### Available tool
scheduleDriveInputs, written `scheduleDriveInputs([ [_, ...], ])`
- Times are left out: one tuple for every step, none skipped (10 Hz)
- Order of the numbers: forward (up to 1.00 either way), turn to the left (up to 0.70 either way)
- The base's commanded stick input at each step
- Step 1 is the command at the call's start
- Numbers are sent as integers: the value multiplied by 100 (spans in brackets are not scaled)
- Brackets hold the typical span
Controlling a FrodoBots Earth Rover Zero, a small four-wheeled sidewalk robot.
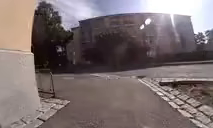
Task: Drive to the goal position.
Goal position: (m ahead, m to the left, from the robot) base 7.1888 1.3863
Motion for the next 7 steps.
scheduleDriveInputs([
  [70,0],
  [70,0],
  [70,0],
  [70,0],
  [70,0],
  [70,0],
  [70,0],
])
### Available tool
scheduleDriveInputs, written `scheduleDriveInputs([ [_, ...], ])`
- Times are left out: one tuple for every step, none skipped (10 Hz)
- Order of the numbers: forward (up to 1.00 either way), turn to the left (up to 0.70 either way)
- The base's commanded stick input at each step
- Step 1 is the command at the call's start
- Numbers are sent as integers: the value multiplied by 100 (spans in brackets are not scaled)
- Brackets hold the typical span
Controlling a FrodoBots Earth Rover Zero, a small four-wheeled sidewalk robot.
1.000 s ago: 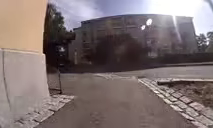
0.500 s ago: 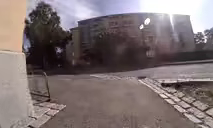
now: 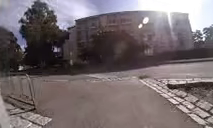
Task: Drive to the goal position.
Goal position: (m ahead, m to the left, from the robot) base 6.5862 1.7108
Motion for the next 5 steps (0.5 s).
scheduleDriveInputs([
  [70,0],
  [70,0],
  [70,0],
  [70,26],
  [70,35],
])
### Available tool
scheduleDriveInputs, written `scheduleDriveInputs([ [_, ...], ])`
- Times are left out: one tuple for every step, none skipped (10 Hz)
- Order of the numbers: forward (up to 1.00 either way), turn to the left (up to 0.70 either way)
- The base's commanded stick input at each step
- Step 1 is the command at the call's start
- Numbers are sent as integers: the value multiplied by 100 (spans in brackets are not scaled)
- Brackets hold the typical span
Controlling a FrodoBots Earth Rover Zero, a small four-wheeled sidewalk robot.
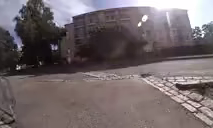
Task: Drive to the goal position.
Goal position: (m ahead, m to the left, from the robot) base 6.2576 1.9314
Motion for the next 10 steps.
scheduleDriveInputs([
  [70,35],
  [70,34],
  [70,25],
  [70,0],
  [70,0],
  [70,0],
  [70,3],
  [70,29],
  [70,34],
  [70,35],
])
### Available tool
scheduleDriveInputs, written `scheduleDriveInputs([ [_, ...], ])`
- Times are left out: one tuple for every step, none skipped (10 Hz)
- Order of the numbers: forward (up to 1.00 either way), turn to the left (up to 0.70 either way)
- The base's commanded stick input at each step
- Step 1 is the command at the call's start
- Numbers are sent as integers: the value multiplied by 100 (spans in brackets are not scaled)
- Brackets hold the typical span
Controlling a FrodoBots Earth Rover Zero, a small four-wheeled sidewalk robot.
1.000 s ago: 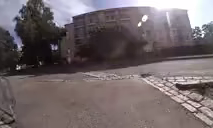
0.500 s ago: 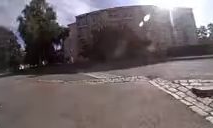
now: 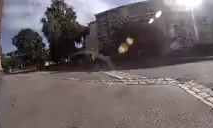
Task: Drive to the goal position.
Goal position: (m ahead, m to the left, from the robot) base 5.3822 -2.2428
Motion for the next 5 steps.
scheduleDriveInputs([
  [70,6],
  [70,0],
  [70,0],
  [70,0],
  [70,0],
])
